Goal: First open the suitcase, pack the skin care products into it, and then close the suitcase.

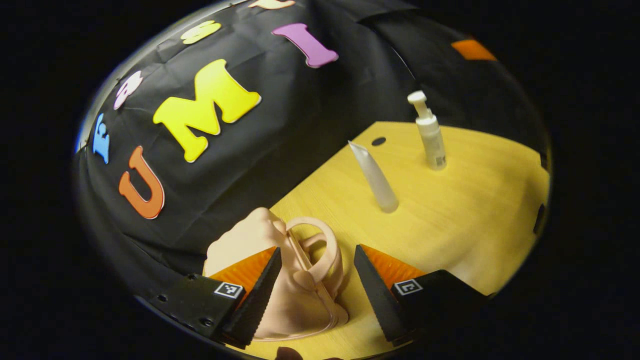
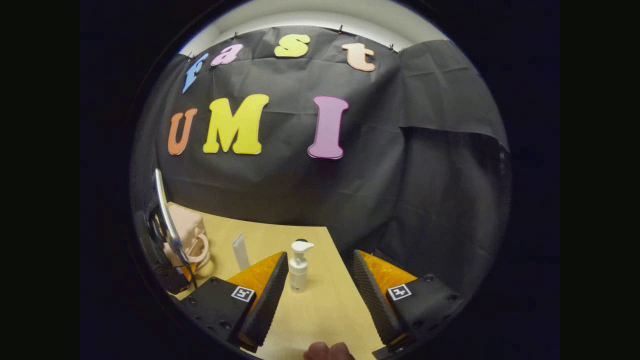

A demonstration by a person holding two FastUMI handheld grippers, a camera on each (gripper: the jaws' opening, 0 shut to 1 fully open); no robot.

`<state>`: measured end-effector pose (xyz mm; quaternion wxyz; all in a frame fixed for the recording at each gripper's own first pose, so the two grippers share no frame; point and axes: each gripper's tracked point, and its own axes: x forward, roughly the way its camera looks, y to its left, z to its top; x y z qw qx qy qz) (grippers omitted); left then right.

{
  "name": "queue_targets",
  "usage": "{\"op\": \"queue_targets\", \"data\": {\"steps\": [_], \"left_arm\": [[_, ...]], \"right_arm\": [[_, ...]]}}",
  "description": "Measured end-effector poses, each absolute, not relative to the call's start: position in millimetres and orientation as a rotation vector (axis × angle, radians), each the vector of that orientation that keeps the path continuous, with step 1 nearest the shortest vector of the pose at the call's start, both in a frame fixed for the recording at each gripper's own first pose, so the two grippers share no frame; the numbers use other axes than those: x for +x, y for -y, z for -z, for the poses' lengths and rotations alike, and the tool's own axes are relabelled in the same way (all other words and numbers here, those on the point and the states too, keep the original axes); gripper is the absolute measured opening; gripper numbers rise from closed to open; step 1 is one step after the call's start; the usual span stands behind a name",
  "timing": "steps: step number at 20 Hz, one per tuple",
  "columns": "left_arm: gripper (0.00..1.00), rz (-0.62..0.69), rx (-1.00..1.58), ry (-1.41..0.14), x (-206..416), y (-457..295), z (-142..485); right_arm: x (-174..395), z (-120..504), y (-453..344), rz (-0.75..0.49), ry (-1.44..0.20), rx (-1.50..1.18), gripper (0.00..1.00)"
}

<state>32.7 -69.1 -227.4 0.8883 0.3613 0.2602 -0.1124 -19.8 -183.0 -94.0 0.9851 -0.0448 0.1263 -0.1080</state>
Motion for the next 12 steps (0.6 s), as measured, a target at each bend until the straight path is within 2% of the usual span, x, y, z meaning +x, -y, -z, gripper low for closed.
{"op": "queue_targets", "data": {"steps": [3,8,11,12], "left_arm": [[0.83,0.223,0.813,-0.584,43,67,248],[0.74,0.201,0.886,-0.613,60,67,260],[0.56,0.180,0.889,-0.637,71,62,266],[0.55,0.178,0.887,-0.654,71,61,269]], "right_arm": [[-23,102,198,0.234,-0.271,-0.093,0.77],[-22,114,214,0.236,-0.292,-0.074,0.77],[-20,122,219,0.230,-0.303,-0.057,0.78],[-19,124,220,0.227,-0.307,-0.052,0.78]]}}
